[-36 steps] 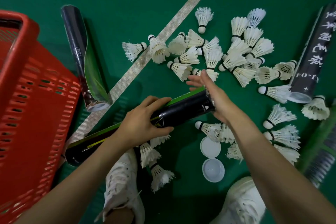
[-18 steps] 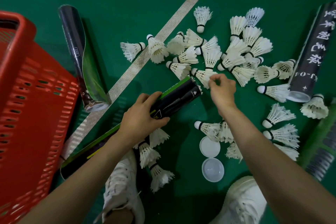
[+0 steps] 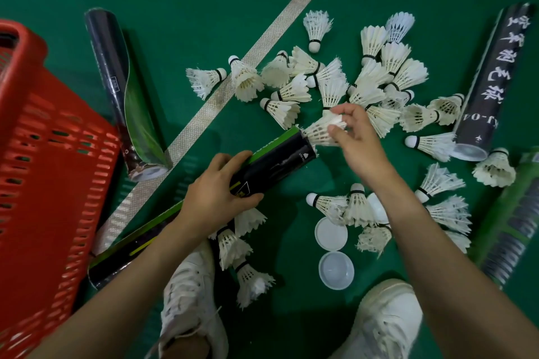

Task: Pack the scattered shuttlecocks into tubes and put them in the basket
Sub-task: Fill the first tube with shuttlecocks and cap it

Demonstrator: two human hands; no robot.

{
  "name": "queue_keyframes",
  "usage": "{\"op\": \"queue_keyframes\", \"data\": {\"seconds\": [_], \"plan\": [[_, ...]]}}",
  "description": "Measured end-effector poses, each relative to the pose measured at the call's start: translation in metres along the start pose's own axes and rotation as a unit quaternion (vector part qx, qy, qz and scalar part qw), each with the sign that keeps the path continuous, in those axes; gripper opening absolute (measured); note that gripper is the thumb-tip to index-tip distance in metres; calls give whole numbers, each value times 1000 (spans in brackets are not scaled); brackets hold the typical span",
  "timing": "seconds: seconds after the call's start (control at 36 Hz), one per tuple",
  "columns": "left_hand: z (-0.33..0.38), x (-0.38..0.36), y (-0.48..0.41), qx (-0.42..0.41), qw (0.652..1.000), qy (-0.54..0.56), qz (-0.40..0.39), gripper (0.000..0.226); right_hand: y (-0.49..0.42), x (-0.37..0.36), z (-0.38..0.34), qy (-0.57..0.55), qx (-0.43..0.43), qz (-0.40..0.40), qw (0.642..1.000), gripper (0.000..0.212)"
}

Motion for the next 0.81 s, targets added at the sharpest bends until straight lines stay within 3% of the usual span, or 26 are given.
{"op": "queue_keyframes", "data": {"seconds": [0.19,0.44,0.81], "plan": [[10,-1,2,-23,1000,12,0,79,18,-11,-7,56,38,-45,997,27],[13,0,2,-34,999,27,32,78,22,-15,-15,6,35,-57,998,37],[20,-9,-4,-30,1000,-9,-4,78,21,-21,0,-35,-6,-7,999,30]]}}
Point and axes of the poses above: each hand's wrist, its own y-axis away from the middle knuckle, its own x-axis out of the back of the hand, z = x × y, the point moved 2 cm from there along -y, towards the middle knuckle, and after that the axes turned 6 degrees about y, right-handed, at the moved point
